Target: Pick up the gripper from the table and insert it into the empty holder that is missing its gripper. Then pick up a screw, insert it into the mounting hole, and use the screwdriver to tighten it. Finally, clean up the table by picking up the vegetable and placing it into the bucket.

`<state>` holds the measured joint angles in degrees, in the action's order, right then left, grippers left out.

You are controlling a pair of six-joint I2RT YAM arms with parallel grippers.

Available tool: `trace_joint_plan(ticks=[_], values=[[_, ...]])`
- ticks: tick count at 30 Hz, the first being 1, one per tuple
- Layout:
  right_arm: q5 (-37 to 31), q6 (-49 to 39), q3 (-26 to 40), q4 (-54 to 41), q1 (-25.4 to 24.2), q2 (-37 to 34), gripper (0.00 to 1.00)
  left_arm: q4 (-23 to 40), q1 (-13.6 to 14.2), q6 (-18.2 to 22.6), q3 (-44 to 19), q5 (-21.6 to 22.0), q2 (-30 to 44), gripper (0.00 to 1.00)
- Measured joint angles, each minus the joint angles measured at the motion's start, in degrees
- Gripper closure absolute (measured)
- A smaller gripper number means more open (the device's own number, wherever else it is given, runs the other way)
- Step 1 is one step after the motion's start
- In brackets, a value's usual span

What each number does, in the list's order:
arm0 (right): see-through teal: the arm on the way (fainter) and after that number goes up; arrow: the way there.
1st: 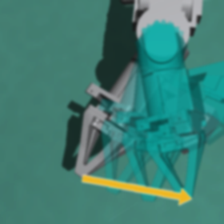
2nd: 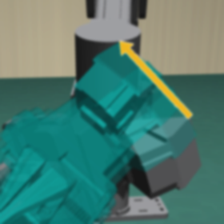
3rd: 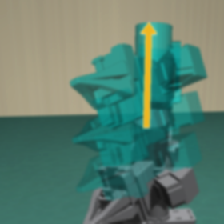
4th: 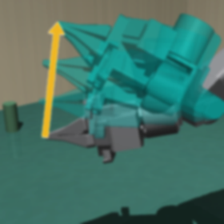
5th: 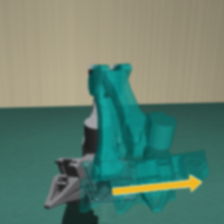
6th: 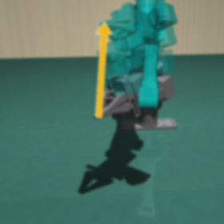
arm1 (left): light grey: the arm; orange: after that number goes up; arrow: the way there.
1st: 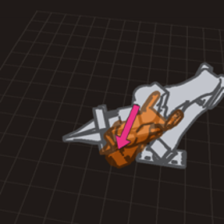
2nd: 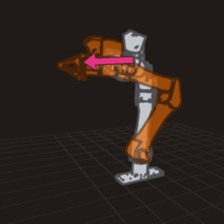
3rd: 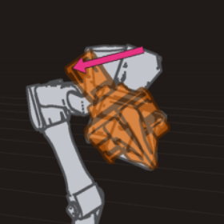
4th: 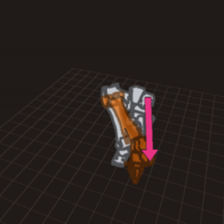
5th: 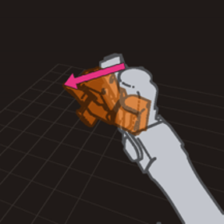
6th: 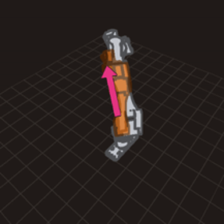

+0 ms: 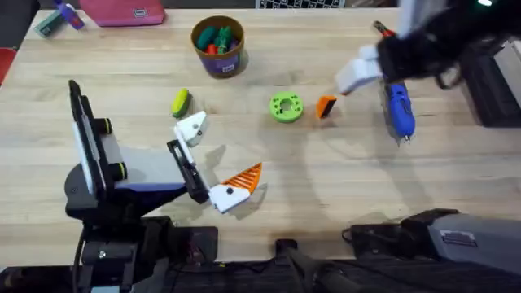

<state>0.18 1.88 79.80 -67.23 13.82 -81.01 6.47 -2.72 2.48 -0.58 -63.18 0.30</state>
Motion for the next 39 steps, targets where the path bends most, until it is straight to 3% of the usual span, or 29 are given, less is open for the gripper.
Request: trace_joint_plan(ticks=[9, 21, 36, 39], values=[[-2.3, 6.0, 3.3, -0.5, 6.5, -10.9, 0.008, 0.0, 0.0, 0.0, 0.0, 0.0, 0.0, 0.015], [-2.5, 8.1, 3.3, 1.4, 7.1, -20.1, 0.007, 0.0, 0.0, 0.0, 0.0, 0.0, 0.0, 0.015], [-5.2, 14.9, 3.3, 5.6, 7.1, -22.5, 0.106, 0.0, 0.0, 0.0, 0.0, 0.0, 0.0, 0.015], [-5.3, 15.4, 3.3, 5.6, 7.1, -22.5, 0.171, 0.0, 0.0, 0.0, 0.0, 0.0, 0.0, 0.016]])
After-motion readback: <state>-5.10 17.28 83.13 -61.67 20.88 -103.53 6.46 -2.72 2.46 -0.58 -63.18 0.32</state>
